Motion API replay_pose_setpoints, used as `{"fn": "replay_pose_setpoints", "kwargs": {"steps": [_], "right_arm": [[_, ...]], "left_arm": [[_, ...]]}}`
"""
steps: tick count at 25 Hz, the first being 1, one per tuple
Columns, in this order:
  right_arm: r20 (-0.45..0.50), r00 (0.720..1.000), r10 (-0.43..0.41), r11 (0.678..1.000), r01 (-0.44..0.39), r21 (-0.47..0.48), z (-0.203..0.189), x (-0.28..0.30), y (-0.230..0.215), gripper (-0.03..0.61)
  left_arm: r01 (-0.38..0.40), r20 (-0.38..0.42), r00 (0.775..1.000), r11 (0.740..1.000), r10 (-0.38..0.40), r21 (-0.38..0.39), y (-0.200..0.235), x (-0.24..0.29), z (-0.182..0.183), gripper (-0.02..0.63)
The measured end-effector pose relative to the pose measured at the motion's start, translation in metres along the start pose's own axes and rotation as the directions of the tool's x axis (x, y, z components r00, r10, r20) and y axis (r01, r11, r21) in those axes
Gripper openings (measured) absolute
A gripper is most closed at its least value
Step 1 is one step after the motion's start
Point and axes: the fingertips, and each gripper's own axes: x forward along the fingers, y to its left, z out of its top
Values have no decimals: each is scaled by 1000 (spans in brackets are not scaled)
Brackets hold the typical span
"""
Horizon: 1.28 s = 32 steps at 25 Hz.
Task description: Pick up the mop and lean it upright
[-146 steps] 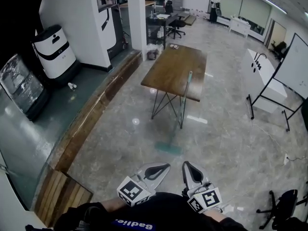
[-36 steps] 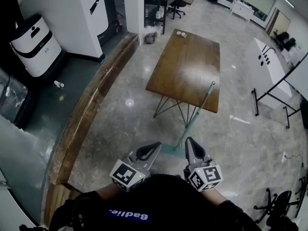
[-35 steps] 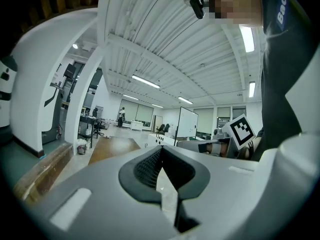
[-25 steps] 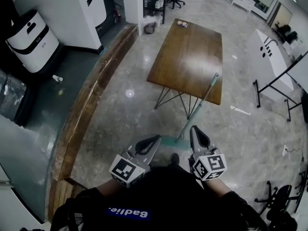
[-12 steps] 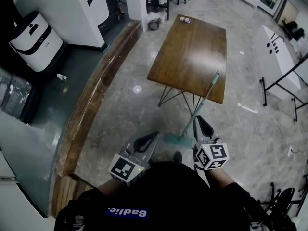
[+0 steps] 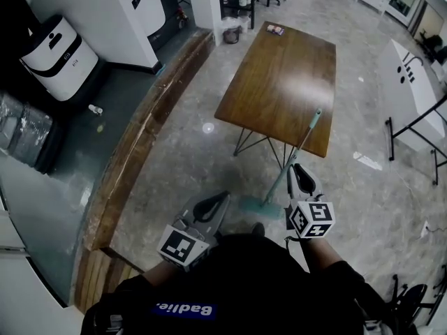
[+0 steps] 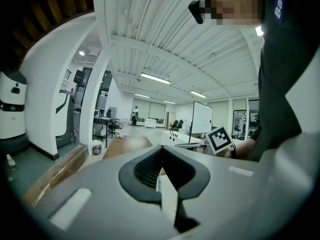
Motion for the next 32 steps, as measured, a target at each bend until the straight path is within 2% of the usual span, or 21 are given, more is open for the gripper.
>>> {"fn": "replay_pose_setpoints", "kwargs": {"steps": [14,32], "right_arm": [[-57,998,-16,1000,17,20,-15,28,-56,103],[-133,991,-31,999,33,11,-42,71,-102,181]], "left_arm": [[-65,-24,998,998,65,1,-9,19,-2,20],[-176,-34,984,984,176,4,-11,10,-6,20]]}}
